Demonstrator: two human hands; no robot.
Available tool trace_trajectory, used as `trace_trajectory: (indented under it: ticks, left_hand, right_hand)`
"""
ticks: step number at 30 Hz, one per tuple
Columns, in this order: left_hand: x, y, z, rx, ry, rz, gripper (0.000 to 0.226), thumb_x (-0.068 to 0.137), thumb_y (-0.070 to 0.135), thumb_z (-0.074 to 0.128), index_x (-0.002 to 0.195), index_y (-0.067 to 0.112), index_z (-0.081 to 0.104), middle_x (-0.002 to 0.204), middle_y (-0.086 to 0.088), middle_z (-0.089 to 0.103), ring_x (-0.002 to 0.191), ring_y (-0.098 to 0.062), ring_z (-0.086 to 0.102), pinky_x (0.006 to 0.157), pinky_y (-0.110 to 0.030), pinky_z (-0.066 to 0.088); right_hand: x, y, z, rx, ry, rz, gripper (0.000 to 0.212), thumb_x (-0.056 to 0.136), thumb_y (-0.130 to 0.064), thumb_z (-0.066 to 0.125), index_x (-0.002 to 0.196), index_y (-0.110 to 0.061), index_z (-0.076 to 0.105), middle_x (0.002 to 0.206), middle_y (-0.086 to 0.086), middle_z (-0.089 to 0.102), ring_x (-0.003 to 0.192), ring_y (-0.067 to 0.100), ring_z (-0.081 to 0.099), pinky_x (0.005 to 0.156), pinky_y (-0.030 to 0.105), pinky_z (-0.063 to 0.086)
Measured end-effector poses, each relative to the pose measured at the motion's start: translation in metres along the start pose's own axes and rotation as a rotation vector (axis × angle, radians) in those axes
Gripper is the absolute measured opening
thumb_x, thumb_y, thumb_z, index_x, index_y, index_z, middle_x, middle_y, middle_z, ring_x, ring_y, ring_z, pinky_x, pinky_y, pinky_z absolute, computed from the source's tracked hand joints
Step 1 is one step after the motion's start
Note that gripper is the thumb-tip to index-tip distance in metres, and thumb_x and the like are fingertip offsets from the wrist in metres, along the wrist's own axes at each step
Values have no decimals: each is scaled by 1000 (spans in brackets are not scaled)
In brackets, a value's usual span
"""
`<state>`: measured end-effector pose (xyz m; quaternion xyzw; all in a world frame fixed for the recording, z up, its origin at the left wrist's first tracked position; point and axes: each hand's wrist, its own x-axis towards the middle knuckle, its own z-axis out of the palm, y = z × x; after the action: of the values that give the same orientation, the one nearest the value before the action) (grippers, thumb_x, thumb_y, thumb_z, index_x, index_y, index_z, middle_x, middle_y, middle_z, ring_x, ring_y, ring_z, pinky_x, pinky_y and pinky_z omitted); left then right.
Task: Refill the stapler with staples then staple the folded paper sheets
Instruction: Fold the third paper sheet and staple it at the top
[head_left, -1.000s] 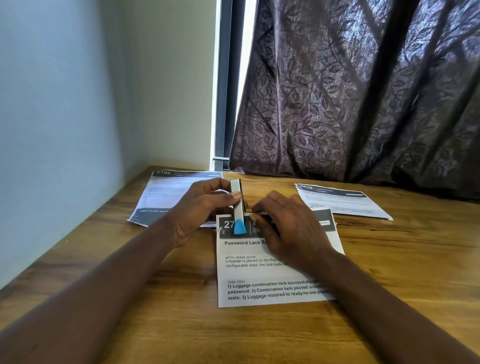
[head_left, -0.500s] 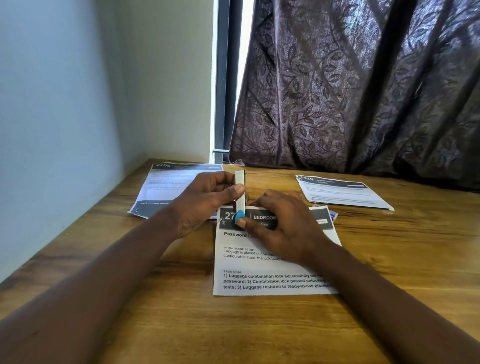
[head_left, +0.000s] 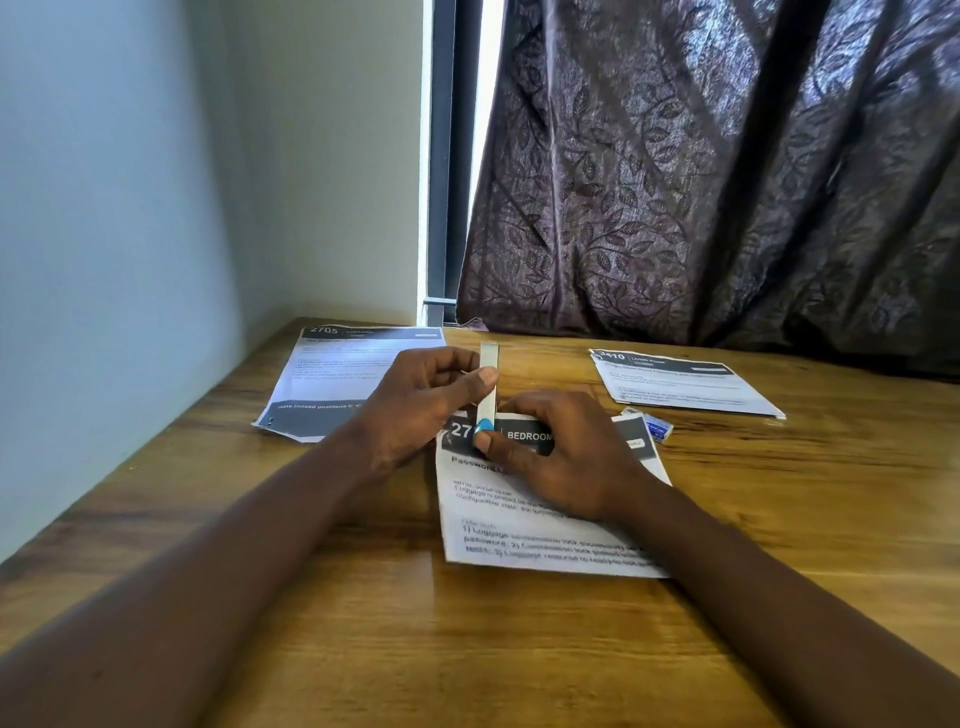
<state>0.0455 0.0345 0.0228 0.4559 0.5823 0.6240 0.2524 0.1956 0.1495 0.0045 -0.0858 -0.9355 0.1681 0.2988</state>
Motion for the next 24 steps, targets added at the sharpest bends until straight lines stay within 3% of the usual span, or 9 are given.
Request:
trace_trajectory:
  ticks: [2,5,7,9,13,17,20,22,24]
  left_hand:
    - [0,-2,0,-64,59,6,19,92,19,71,100,2,71,91,-19,74,73,-22,69,62,-27,60]
    - [5,-2,-8,-73,181,51,21,95,20,68,100,1,72,90,-16,73,74,-22,67,66,-29,59]
    - [9,-3,-17,23,254,78,21,96,27,67,98,7,75,89,-10,76,80,-21,69,74,-34,59]
    - [11,-6,-26,238,300,121,21,94,35,70,96,16,77,86,-2,76,81,-15,72,72,-32,60]
    - [6,-8,-34,831,167,190,20,87,49,73,91,30,78,75,15,73,67,-1,65,62,-25,46]
    - [3,-9,-30,1033,17,136,36,78,55,64,97,28,79,87,11,75,80,-7,65,71,-31,50]
    - [2,-9,-29,1093,9,91,45,81,65,59,101,29,78,93,11,74,87,-12,65,78,-34,55]
    - [2,-9,-27,1076,95,129,46,92,67,51,98,30,77,93,12,73,86,-11,64,79,-36,55]
    - [1,-6,-24,971,207,186,65,93,75,34,93,28,78,89,12,75,82,-9,66,78,-37,55]
  right_hand:
    - [-1,0,1,-30,22,-19,35,95,-65,46,89,-36,65,77,-25,59,77,-1,56,82,39,40]
    - [-2,4,-1,2,72,-40,26,100,-53,41,77,-45,51,73,-24,54,77,6,56,87,47,41]
    - [-2,7,-2,20,115,-48,25,99,-44,43,74,-42,48,70,-22,52,73,8,54,82,47,42]
    - [-1,10,-3,20,129,-42,20,95,-39,47,75,-37,49,69,-19,51,71,10,52,80,45,41]
    - [-1,15,-6,-4,160,-32,20,92,-35,51,73,-32,49,67,-15,49,70,14,52,83,47,42]
    - [-1,21,-12,-10,195,2,23,93,-35,52,71,-25,54,66,-11,52,66,17,52,73,39,39]
    - [-2,24,-15,-8,219,28,26,91,-38,51,75,-20,61,67,-10,55,67,18,54,72,36,36]
    - [-2,25,-18,-14,237,46,29,90,-41,48,75,-20,62,68,-11,56,68,17,55,74,39,40]
    - [-2,26,-20,-22,257,56,27,90,-41,48,74,-22,60,67,-12,55,67,17,54,77,43,42]
